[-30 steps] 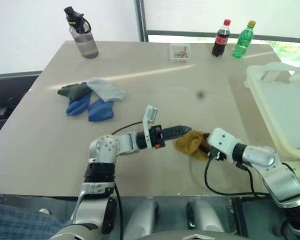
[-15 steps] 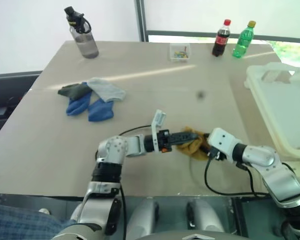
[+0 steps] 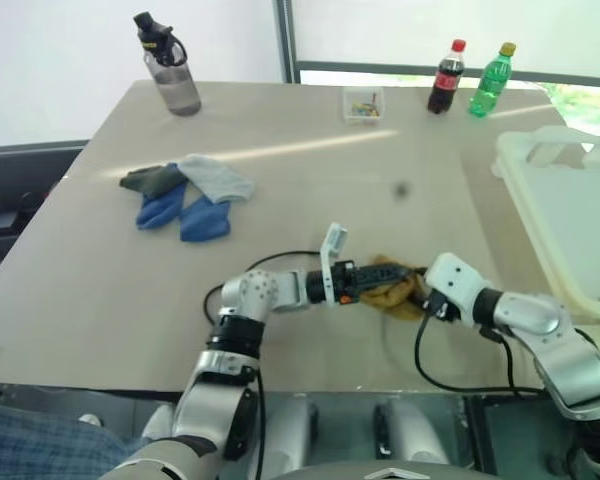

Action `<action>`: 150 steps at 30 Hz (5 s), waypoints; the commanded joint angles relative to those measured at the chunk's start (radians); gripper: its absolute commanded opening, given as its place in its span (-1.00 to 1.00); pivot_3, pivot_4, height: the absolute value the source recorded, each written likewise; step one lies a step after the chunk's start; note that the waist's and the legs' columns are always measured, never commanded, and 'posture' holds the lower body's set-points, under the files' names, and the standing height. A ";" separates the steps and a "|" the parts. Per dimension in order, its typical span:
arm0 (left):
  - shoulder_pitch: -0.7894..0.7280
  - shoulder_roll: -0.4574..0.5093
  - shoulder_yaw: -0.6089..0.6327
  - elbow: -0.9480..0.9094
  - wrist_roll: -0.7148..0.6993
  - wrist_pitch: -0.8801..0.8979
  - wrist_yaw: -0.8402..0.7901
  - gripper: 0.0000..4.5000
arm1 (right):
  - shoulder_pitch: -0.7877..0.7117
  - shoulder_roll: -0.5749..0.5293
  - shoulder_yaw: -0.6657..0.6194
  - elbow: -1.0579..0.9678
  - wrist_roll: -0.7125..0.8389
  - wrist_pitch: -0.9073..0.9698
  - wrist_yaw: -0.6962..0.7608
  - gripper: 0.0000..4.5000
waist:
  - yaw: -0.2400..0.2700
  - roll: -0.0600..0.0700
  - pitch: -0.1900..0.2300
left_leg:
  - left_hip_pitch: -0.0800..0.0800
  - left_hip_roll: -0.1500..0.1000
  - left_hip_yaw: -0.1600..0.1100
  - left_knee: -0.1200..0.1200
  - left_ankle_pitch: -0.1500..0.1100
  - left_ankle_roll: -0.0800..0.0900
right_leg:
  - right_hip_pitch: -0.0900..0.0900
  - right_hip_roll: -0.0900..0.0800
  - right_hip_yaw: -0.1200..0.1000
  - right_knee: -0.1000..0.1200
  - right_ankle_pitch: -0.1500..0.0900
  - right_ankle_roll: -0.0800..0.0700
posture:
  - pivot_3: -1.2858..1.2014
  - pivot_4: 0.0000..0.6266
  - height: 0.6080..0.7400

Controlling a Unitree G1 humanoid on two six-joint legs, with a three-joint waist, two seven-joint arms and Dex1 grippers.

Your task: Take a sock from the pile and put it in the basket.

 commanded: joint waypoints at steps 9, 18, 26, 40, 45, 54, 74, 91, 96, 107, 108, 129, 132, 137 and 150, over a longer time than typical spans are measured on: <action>-0.005 -0.004 0.040 0.105 0.033 0.003 0.017 0.98 | 0.062 0.088 -0.354 -0.150 0.374 0.300 -0.020 0.03 | 0.001 0.000 0.000 | 0.002 0.001 0.000 0.000 0.000 0.000 | 0.001 0.000 0.000 0.001 0.000 0.000 | 0.03 -0.52 1.00; -0.005 -0.012 0.052 0.106 0.032 0.000 0.011 0.98 | 0.055 0.323 -0.479 -0.189 0.668 0.621 -0.216 0.03 | 0.000 0.003 -0.002 | 0.002 0.002 0.000 0.000 0.000 0.000 | 0.001 0.000 0.000 0.001 0.000 0.000 | 0.03 -0.52 1.00; 0.001 -0.010 0.059 0.087 0.024 0.007 0.011 1.00 | 0.049 0.325 -0.410 -0.174 0.667 0.572 -0.290 0.74 | -0.004 0.003 -0.002 | 0.001 0.001 0.000 0.000 0.000 0.000 | 0.001 0.000 0.000 0.001 0.000 0.001 | 0.03 -0.52 1.00; 0.015 -0.015 0.053 0.064 0.028 0.012 -0.001 1.00 | -0.003 0.406 -0.318 -0.086 0.662 0.558 -0.435 0.97 | -0.010 0.003 -0.002 | 0.001 0.001 0.000 0.000 0.000 0.000 | 0.000 0.000 0.001 0.000 -0.002 0.003 | 0.03 -0.52 1.00; 0.017 -0.017 0.051 0.060 0.030 0.013 -0.004 1.00 | -0.041 0.450 -0.272 -0.032 0.640 0.564 -0.485 0.97 | -0.011 0.003 -0.002 | 0.001 0.001 0.000 -0.001 0.000 0.000 | 0.000 0.001 0.001 0.000 0.000 0.000 | 0.03 -0.52 1.00; 0.022 -0.020 0.054 0.054 0.031 0.012 -0.002 1.00 | -0.017 0.339 -0.120 0.021 0.540 0.493 -0.431 0.97 | -0.012 0.003 -0.003 | 0.002 0.002 0.000 -0.001 0.000 0.000 | 0.001 0.001 0.000 -0.001 -0.002 0.003 | 0.03 -0.52 1.00; 0.026 -0.009 0.061 0.044 0.035 0.003 -0.013 1.00 | -0.002 0.295 -0.074 0.082 0.466 0.459 -0.407 0.46 | -0.012 -0.001 -0.007 | 0.002 0.003 0.000 -0.002 0.000 0.000 | 0.001 0.001 0.000 -0.003 -0.002 0.004 | 0.03 -0.52 1.00; 0.041 0.032 0.083 -0.028 0.014 -0.001 -0.035 1.00 | -0.010 0.201 0.034 0.097 0.380 0.398 -0.377 0.46 | -0.012 -0.002 -0.008 | 0.002 0.004 0.000 -0.006 0.000 0.000 | 0.001 0.002 -0.001 -0.007 -0.002 0.004 | 0.03 -0.52 1.00; 0.035 0.042 0.087 -0.054 -0.003 0.017 -0.036 1.00 | -0.007 0.190 0.037 0.112 0.356 0.381 -0.376 0.46 | -0.012 -0.003 -0.009 | 0.002 0.003 0.000 -0.005 0.000 0.000 | 0.001 0.001 -0.001 -0.009 -0.002 0.004 | 0.03 -0.52 1.00; 0.030 0.078 0.183 -0.155 -0.093 0.038 -0.032 1.00 | 0.006 0.214 0.021 0.109 0.365 0.387 -0.373 -0.69 | -0.012 -0.003 -0.009 | 0.001 0.004 -0.001 -0.008 0.000 0.000 | 0.001 0.001 -0.001 -0.010 -0.002 0.003 | 0.03 -0.52 1.00; 0.028 0.084 0.203 -0.154 -0.100 0.035 -0.022 1.00 | 0.007 0.213 0.020 0.108 0.365 0.387 -0.371 -0.73 | -0.012 -0.003 -0.009 | 0.001 0.004 -0.001 -0.008 0.000 0.000 | 0.001 0.001 -0.001 -0.010 -0.002 0.003 | 0.03 -0.52 1.00; 0.143 0.167 0.409 -0.293 -0.283 0.135 0.169 1.00 | -0.177 0.293 -0.219 0.012 0.505 0.281 -0.338 -0.99 | -0.013 0.001 0.004 | -0.002 0.002 0.000 -0.009 0.000 0.000 | -0.002 -0.001 -0.001 -0.012 0.000 0.000 | 0.03 -0.52 1.00; 0.156 0.155 0.421 -0.319 -0.320 0.132 0.188 1.00 | -0.256 0.348 -0.327 0.024 0.558 0.203 -0.362 -0.99 | -0.011 -0.001 0.007 | -0.004 0.001 0.001 -0.011 0.000 0.000 | -0.005 -0.001 0.000 -0.011 0.001 0.000 | 0.03 -0.52 1.00; 0.178 0.139 0.405 -0.349 -0.346 0.120 0.219 1.00 | -0.349 0.356 -0.476 0.112 0.558 0.108 -0.436 -0.99 | -0.004 -0.001 0.007 | -0.017 -0.001 -0.001 -0.013 0.003 -0.005 | -0.019 -0.003 0.000 -0.010 0.001 -0.001 | 0.03 -0.52 1.00; 0.224 0.183 0.347 -0.458 -0.346 0.079 0.216 1.00 | -0.499 0.021 -0.656 0.527 0.399 0.109 -0.560 -0.99 | -0.011 0.001 0.008 | -0.016 -0.002 0.004 -0.013 0.003 -0.005 | -0.019 -0.003 0.002 -0.009 0.001 -0.001 | 0.03 -0.52 1.00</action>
